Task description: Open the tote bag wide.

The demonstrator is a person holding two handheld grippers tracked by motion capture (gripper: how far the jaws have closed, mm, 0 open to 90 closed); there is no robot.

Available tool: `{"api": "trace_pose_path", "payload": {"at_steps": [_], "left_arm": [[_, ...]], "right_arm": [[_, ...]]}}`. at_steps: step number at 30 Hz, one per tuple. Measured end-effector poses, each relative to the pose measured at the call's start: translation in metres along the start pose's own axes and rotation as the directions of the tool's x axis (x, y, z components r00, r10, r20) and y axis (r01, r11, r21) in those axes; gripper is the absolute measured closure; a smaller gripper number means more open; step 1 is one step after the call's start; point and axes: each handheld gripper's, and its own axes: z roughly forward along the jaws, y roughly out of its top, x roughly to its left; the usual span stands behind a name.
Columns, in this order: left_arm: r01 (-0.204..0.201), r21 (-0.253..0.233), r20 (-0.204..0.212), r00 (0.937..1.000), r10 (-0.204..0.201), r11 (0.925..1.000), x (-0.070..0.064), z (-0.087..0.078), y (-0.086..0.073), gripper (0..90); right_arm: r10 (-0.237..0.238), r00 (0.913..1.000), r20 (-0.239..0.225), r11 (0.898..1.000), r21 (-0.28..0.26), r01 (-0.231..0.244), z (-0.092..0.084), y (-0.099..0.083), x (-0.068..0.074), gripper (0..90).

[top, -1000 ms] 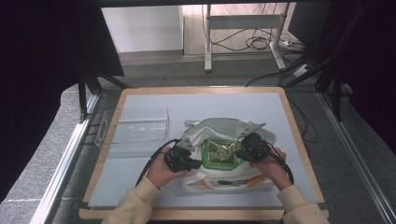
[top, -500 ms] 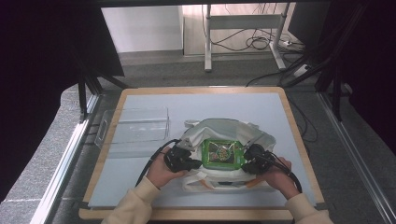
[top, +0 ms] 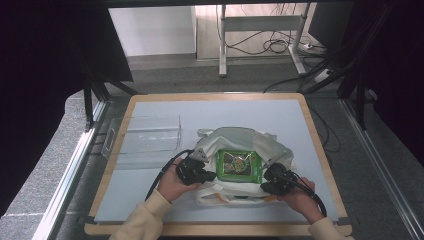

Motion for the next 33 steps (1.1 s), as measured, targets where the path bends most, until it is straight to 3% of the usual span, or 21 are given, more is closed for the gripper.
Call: {"api": "trace_pose_path", "payload": {"at_steps": [7,14,20,25,33], "left_arm": [[0.002,-0.001,0.0,1.0,-0.002,1.0,0.0,-0.001,0.0,89.8],[0.002,-0.006,-0.003,1.0,-0.003,1.0,0.001,-0.002,-0.001,89.8],[0.003,-0.021,-0.008,1.0,-0.003,0.9998,0.0,-0.005,0.001,89.8],[0.004,-0.037,-0.013,0.9999,-0.005,0.9993,0.0,-0.012,0.003,89.9],[0.008,-0.072,-0.02,0.9998,-0.009,0.9974,0.005,-0.026,0.002,89.8]], "right_arm": [[-0.014,0.9999,0.005,1.0,-0.015,0.015,-0.001,0.001,0.0,89.3],[-0.007,0.9999,-0.01,0.996,-0.094,0.006,-0.009,0.007,-0.001,89.3],[0.0,0.9995,-0.031,0.984,-0.176,-0.005,-0.016,0.015,-0.004,89.3],[0.002,0.9989,-0.047,0.969,-0.247,-0.014,-0.023,0.026,-0.008,89.3],[0.004,0.9988,-0.048,0.955,-0.295,-0.018,-0.021,0.034,-0.009,89.2]]}}
